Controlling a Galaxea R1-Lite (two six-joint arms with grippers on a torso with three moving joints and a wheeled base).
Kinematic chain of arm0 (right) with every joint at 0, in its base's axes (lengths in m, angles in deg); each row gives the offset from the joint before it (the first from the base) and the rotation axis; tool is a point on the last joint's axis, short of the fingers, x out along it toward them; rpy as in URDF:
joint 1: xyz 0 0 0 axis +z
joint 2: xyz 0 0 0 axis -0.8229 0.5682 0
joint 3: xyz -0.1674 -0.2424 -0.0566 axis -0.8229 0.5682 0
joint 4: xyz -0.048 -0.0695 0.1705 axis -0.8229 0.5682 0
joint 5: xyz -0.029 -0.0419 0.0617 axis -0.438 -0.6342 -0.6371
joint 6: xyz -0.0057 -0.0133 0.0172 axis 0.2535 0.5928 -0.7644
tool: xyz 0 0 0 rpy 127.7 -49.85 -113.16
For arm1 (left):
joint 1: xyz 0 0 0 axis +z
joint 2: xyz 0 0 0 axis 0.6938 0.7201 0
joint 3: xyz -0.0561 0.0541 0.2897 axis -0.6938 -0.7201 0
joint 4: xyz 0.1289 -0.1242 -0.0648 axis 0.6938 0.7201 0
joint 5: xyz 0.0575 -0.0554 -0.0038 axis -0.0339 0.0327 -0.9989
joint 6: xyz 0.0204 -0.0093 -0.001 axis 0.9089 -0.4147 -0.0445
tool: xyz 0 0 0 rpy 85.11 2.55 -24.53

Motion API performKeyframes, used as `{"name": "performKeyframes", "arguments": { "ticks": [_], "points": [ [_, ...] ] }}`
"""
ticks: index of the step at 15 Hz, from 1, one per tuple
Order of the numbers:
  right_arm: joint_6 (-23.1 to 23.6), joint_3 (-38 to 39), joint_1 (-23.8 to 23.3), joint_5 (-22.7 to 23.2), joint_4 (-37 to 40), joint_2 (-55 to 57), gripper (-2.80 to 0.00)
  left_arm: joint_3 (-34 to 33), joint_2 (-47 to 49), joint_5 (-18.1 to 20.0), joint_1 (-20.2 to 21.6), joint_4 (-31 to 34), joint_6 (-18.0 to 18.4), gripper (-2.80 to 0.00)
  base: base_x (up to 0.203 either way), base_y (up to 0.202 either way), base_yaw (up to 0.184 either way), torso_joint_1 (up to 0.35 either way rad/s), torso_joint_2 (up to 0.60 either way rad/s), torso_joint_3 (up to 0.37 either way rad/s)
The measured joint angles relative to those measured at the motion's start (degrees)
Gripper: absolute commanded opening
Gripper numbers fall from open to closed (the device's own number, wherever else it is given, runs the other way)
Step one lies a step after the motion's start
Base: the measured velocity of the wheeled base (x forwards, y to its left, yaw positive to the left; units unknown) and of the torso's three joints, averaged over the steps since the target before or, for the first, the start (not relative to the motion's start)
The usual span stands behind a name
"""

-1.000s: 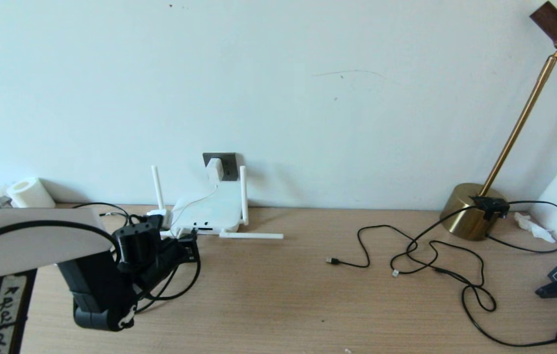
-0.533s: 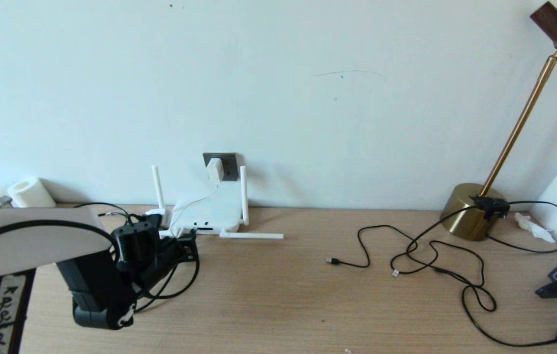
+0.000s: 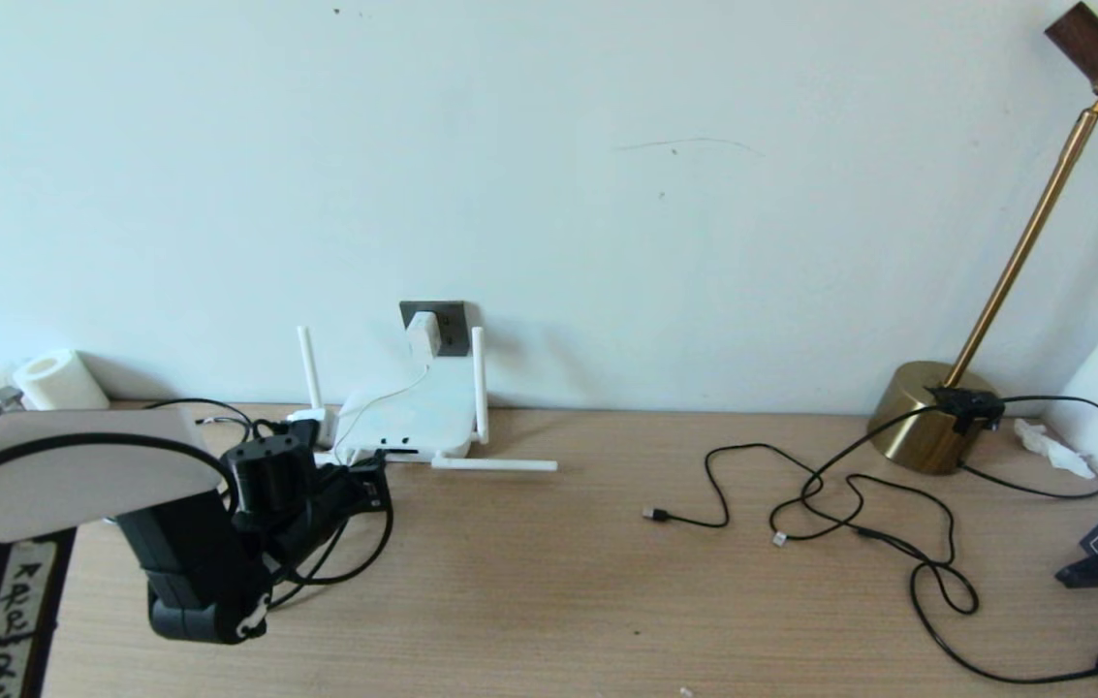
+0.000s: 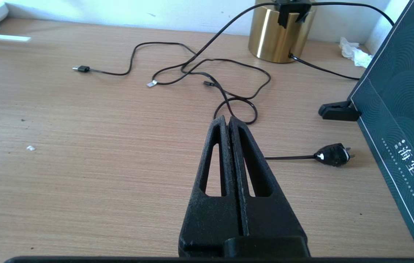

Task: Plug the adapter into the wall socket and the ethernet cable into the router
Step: Plug cable into router interface

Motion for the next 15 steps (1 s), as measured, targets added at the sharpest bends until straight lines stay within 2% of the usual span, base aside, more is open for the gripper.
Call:
{"name": "performKeyframes", "arguments": {
  "ticks": [15],
  "points": [
    [0.00, 0.00, 0.02, 0.00, -0.03, 0.00, -2.80, -0.09, -0.35, -0.09, -0.06, 0.06, 0.08, -2.80, 0.000, 0.000, 0.000, 0.000, 0.00, 0.000]
  ]
}}
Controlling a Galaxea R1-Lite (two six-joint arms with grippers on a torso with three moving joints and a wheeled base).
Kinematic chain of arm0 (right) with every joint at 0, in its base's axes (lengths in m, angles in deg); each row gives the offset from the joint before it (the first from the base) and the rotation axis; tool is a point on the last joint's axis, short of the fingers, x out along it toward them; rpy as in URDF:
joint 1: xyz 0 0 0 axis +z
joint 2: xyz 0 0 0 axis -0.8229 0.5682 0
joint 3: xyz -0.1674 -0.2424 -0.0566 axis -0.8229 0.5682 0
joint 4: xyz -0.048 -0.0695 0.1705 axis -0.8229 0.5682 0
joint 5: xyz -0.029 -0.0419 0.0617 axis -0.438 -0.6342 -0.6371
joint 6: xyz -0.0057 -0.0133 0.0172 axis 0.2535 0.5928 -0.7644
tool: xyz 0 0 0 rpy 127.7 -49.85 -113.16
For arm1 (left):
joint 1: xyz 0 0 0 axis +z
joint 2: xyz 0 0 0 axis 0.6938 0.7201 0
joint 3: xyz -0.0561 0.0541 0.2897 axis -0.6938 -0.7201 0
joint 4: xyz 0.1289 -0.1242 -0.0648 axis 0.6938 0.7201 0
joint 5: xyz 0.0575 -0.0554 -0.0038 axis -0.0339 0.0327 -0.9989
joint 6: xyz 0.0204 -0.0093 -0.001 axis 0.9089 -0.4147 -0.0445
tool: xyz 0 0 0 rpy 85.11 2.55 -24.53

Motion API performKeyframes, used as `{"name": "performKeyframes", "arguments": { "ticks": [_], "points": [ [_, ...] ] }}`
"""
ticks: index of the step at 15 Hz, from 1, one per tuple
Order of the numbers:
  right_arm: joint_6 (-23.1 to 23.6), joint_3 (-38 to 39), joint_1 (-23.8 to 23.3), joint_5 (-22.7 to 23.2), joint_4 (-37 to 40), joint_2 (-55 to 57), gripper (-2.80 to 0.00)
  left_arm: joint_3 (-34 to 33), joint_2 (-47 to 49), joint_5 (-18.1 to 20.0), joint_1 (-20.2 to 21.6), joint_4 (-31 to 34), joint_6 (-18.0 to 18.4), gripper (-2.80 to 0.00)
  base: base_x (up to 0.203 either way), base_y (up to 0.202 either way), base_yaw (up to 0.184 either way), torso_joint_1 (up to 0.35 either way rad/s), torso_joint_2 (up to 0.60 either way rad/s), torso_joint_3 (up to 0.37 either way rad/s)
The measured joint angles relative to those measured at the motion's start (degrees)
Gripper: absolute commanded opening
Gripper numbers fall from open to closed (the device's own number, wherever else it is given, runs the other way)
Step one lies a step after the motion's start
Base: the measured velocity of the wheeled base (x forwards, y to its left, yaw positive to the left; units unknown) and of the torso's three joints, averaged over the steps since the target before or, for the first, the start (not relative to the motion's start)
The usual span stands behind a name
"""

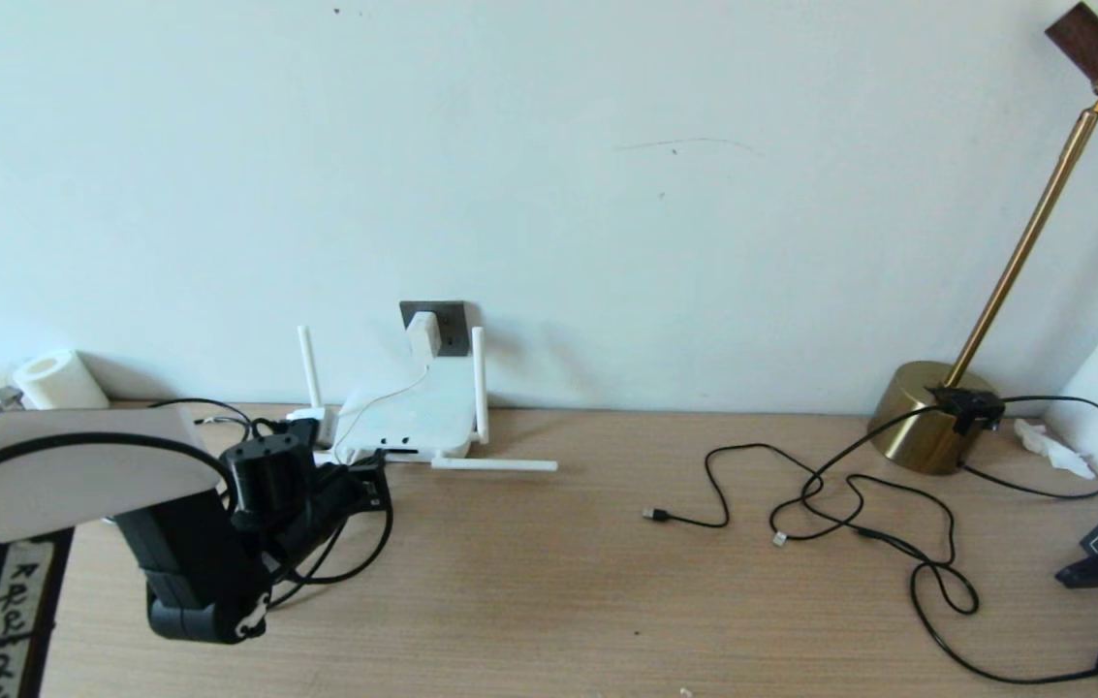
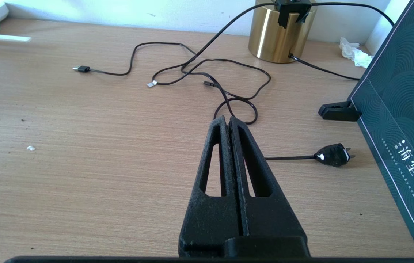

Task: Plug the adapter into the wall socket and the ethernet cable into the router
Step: Plug cable into router interface

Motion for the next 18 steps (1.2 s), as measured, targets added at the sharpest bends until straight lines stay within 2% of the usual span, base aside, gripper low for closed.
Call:
{"name": "performKeyframes", "arguments": {
  "ticks": [18],
  "points": [
    [-0.02, 0.00, 0.00, 0.00, 0.00, 0.00, -2.80, 1.96, 0.57, 0.14, 0.79, 0.83, 0.10, -2.80, 0.000, 0.000, 0.000, 0.000, 0.00, 0.000]
  ]
}}
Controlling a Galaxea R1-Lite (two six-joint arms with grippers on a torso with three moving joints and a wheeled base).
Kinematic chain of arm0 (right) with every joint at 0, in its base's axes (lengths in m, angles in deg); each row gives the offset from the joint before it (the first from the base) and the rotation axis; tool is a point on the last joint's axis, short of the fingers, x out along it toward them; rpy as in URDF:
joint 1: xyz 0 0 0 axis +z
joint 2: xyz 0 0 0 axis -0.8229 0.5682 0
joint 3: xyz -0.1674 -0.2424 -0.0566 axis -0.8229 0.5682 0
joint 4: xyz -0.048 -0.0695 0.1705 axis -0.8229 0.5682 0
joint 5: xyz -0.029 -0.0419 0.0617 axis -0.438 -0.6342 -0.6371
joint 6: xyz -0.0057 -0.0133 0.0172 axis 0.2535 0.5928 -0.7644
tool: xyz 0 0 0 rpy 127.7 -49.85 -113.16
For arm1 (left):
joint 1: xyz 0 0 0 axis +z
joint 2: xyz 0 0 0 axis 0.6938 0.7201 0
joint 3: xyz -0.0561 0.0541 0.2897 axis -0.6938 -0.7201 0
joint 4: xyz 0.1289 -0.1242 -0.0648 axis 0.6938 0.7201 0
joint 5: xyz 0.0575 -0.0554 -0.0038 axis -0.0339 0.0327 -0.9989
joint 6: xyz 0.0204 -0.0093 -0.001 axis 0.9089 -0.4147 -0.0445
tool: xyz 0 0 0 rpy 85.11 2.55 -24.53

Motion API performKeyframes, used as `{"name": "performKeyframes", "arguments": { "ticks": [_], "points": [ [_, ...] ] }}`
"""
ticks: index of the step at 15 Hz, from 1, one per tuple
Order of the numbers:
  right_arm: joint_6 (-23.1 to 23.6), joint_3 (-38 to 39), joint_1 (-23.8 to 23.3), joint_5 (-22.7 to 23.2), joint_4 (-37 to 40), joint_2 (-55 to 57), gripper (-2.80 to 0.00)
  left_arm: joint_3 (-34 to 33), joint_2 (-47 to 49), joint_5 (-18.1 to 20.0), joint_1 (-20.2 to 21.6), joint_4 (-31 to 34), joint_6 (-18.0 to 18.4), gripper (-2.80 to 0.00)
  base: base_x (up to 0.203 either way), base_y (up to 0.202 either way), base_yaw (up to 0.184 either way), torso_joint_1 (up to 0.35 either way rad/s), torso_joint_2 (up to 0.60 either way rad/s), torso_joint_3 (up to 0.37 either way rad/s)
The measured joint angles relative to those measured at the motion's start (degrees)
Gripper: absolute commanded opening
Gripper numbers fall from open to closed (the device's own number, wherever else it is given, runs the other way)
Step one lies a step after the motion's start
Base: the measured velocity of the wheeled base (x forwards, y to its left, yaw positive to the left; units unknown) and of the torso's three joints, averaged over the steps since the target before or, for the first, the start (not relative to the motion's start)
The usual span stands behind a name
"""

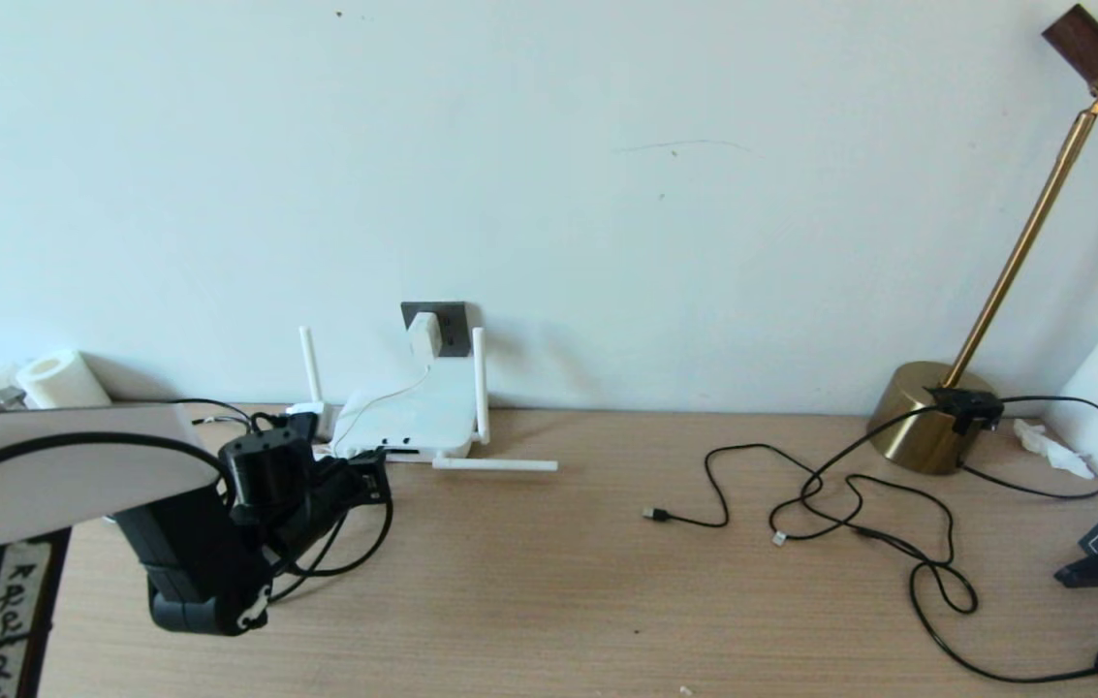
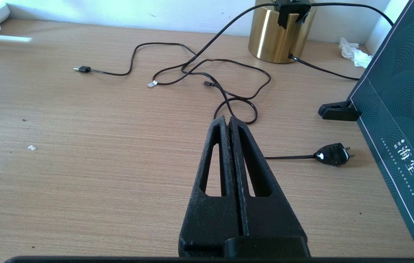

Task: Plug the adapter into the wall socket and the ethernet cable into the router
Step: Plug cable into router interface

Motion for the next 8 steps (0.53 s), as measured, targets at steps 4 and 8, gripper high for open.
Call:
{"name": "performKeyframes", "arguments": {
  "ticks": [4, 8],
  "points": [
    [0.00, 0.00, 0.00, -0.01, 0.00, 0.00, -2.80, -0.20, 0.17, -0.02, 0.00, -0.03, -0.02, -2.80, 0.000, 0.000, 0.000, 0.000, 0.00, 0.000],
    [0.01, 0.00, 0.00, 0.00, 0.00, 0.00, -2.80, -0.48, 0.37, -0.04, 0.00, -0.02, -0.02, -2.80, 0.000, 0.000, 0.000, 0.000, 0.00, 0.000]
  ]
}}
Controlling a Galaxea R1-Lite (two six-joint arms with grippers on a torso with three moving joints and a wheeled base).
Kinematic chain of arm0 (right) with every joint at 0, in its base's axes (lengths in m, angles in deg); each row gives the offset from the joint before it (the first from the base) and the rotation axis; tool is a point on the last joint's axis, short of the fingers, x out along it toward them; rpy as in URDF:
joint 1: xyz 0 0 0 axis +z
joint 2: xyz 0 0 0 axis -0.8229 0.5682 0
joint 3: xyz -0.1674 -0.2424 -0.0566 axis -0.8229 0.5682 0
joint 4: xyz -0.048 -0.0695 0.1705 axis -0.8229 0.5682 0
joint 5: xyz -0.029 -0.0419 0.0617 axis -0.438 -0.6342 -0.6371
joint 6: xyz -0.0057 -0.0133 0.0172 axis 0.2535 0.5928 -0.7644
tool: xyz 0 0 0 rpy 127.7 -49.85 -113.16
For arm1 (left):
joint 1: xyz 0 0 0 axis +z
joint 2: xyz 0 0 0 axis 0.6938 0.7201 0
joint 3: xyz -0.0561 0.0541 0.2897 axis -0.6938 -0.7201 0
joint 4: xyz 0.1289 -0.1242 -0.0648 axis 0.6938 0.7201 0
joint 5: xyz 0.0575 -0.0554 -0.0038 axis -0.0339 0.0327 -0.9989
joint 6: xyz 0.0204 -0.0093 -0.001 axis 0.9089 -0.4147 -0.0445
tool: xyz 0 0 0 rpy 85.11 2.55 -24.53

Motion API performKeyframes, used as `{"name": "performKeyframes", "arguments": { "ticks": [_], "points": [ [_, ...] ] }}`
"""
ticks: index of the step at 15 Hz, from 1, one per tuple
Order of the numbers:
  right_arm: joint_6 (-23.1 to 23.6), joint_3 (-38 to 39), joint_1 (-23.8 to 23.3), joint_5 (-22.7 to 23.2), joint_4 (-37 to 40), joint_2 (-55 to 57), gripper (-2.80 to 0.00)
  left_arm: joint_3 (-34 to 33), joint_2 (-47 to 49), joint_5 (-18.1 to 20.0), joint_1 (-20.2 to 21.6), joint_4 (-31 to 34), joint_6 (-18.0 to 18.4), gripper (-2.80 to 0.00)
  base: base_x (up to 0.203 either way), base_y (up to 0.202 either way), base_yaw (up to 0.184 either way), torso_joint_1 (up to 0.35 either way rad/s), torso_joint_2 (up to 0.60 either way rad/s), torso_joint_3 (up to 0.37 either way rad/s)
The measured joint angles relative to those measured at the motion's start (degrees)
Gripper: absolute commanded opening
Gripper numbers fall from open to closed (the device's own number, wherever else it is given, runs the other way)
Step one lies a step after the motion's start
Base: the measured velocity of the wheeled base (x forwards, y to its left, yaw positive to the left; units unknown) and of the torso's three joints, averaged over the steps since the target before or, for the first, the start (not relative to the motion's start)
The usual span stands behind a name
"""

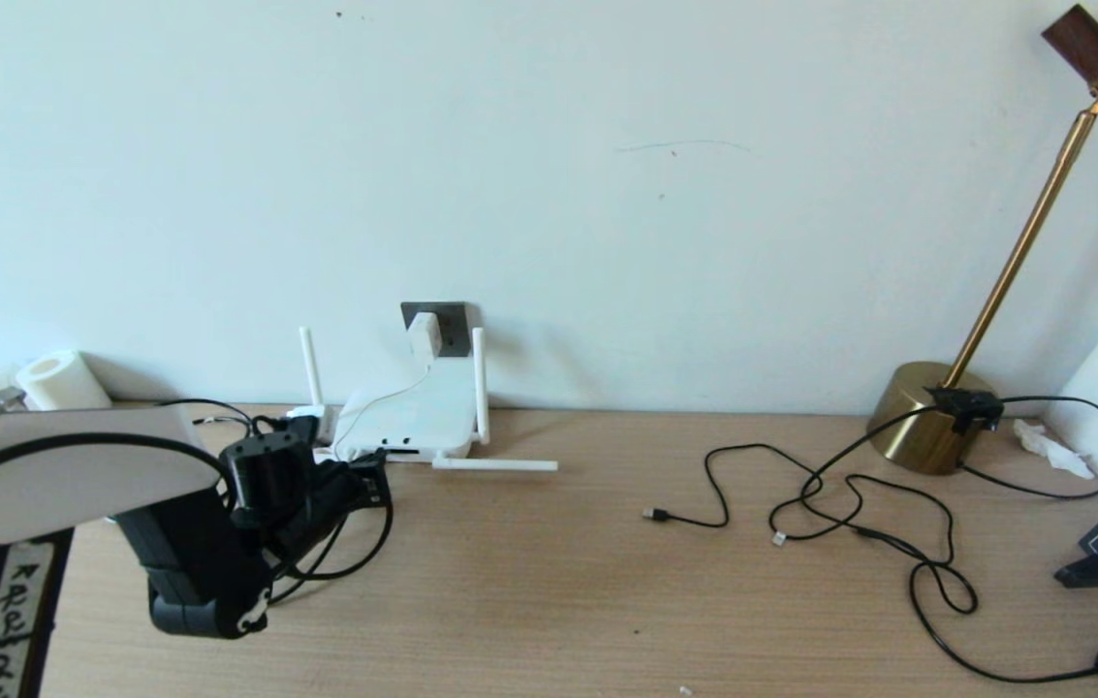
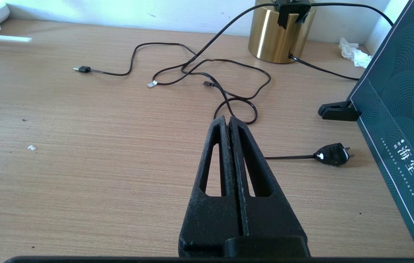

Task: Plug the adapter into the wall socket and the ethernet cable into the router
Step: Plug cable into router interface

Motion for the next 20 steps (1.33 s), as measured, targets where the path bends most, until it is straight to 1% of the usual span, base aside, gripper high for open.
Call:
{"name": "performKeyframes", "arguments": {
  "ticks": [20],
  "points": [
    [0.01, 0.00, 0.00, -0.02, 0.00, 0.00, -2.80, -0.24, 1.16, -0.02, -0.18, 0.20, 0.18, -2.80, 0.000, 0.000, 0.000, 0.000, 0.00, 0.000]
  ]
}}
